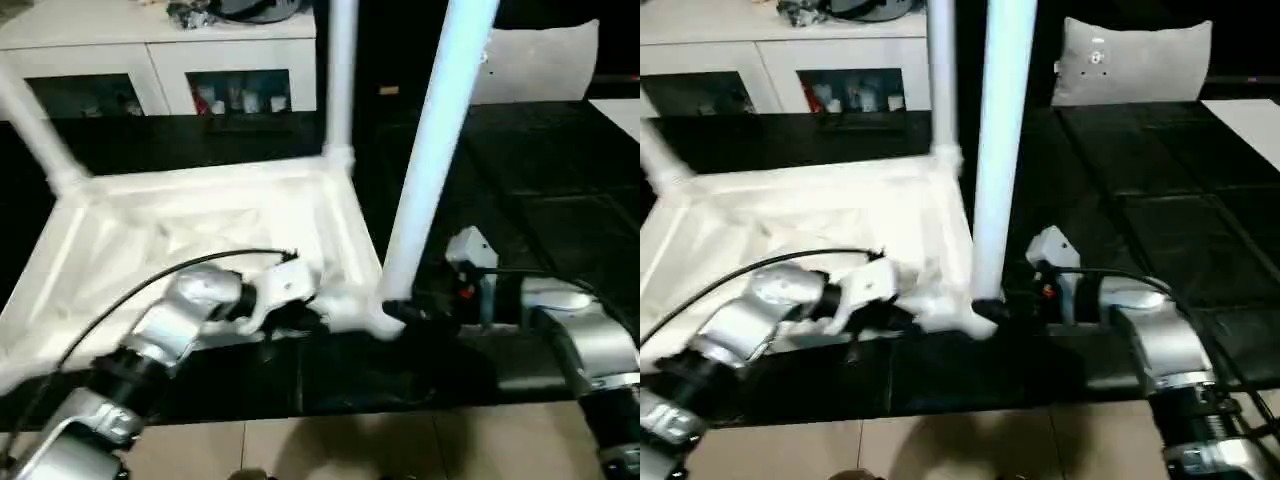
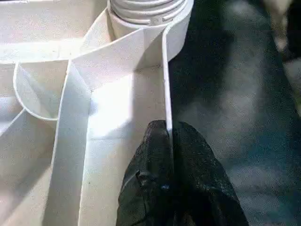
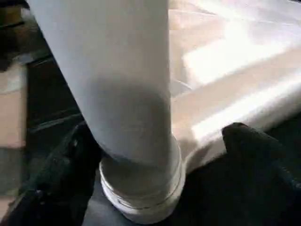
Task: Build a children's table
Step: Rotate leg to tighten
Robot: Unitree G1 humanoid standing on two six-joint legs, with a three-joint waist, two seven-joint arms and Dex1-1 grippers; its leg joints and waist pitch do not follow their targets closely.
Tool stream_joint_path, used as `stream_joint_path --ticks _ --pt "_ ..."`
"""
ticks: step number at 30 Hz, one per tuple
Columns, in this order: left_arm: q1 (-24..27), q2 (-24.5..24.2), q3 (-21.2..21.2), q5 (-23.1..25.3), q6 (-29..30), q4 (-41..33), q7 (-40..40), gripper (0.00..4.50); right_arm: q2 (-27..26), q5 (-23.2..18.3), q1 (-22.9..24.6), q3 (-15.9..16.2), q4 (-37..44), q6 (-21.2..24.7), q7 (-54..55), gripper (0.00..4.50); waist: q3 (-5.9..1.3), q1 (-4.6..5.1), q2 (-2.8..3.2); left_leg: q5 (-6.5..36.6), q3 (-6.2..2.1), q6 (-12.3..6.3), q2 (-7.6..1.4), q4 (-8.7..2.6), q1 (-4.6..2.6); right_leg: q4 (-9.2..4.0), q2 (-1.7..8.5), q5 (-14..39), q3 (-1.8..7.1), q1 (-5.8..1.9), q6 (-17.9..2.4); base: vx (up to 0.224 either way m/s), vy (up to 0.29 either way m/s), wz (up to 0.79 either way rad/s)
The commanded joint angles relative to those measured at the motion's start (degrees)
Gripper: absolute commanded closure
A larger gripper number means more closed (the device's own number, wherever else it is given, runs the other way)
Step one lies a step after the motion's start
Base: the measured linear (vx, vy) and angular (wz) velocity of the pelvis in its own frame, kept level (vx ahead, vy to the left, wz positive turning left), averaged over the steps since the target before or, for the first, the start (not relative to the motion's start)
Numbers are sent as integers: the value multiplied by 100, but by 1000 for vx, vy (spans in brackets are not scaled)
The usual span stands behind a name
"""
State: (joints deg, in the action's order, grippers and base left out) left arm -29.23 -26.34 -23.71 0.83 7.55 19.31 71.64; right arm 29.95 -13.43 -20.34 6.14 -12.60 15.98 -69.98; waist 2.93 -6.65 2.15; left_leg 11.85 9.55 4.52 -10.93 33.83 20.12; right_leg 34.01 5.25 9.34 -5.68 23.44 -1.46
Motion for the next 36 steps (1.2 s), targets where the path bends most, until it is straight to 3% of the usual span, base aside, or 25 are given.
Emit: stream_joint_path --ticks 1,2,3,8,20,23,26,28,30,33,34,35,36 --pt "-64 -49 -180 52 -216 -134 271 450 129 -95 -68 79 7 -82 -358 62 -362 11 -65 737 -13 -543 -218 -369 28 -383 338 1544 290 -343 -1074 0 0 0" --pt "-72 -61 -183 52 -240 -121 293 450 161 -112 -55 108 21 -95 -452 76 -361 3 -66 753 -17 -541 -217 -371 28 -387 338 1568 285 -347 -1072 0 0 0" --pt "-97 -87 -196 48 -297 -91 351 450 228 -151 -27 178 44 -94 -655 76 -354 -3 -122 776 -17 -527 -215 -376 38 -385 343 1679 287 -358 -1031 0 0 0" --pt "-128 -128 -229 16 -391 -58 480 450 225 -281 -31 227 39 -50 -867 122 -350 -10 -117 792 -16 -500 -213 -378 29 -414 346 1884 287 -345 -945 0 0 0" --pt "-100 -30 -208 -19 -399 -12 463 450 145 -502 16 252 52 31 -1040 227 -359 -49 -103 677 -13 -497 -211 -366 27 -397 335 1715 286 -343 -990 0 0 0" --pt "-55 128 -59 -203 -117 -108 305 450 69 -667 106 207 229 269 -970 246 -351 -66 -100 694 -6 -489 -210 -367 29 -404 331 1765 289 -343 -986 0 0 0" --pt "-45 416 64 -203 655 -287 -243 450 -292 -654 144 99 437 832 -132 252 -339 -89 -99 663 -16 -447 -211 -379 27 -406 328 1813 286 -336 -953 0 0 0" --pt "-48 519 106 -201 812 -313 -419 450 -410 -547 137 90 436 848 153 253 -325 -75 -103 752 -18 -382 -198 -388 20 -435 334 2033 278 -330 -891 0 0 0" --pt "-86 794 217 -150 1211 -317 -903 450 -752 -324 87 26 399 897 903 254 -304 4 -118 897 -22 -228 -161 -409 26 -497 333 2505 264 -329 -669 0 0 0" --pt "-133 1055 303 -72 1497 -295 -1349 450 -1099 -51 3 -45 300 1023 1750 255 -308 138 -122 902 -47 -181 -133 -417 46 -517 322 2602 239 -340 -549 0 0 0" --pt "-152 1239 370 -76 1673 -298 -1600 450 -1316 82 -62 -126 182 1163 2277 255 -308 138 -122 902 -47 -181 -133 -417 46 -517 322 2602 239 -340 -549 0 0 0" --pt "-188 1476 458 -46 1818 -252 -1976 450 -1557 236 -124 -226 64 1277 2853 256 -303 205 -104 857 -31 -200 -116 -399 57 -526 304 2496 248 -327 -564 0 0 0" --pt "-188 1476 458 -46 1818 -252 -1976 450 -1557 236 -124 -226 64 1277 2853 256 -315 223 -118 831 -38 -221 -102 -393 60 -531 310 2511 234 -340 -553 0 0 0"
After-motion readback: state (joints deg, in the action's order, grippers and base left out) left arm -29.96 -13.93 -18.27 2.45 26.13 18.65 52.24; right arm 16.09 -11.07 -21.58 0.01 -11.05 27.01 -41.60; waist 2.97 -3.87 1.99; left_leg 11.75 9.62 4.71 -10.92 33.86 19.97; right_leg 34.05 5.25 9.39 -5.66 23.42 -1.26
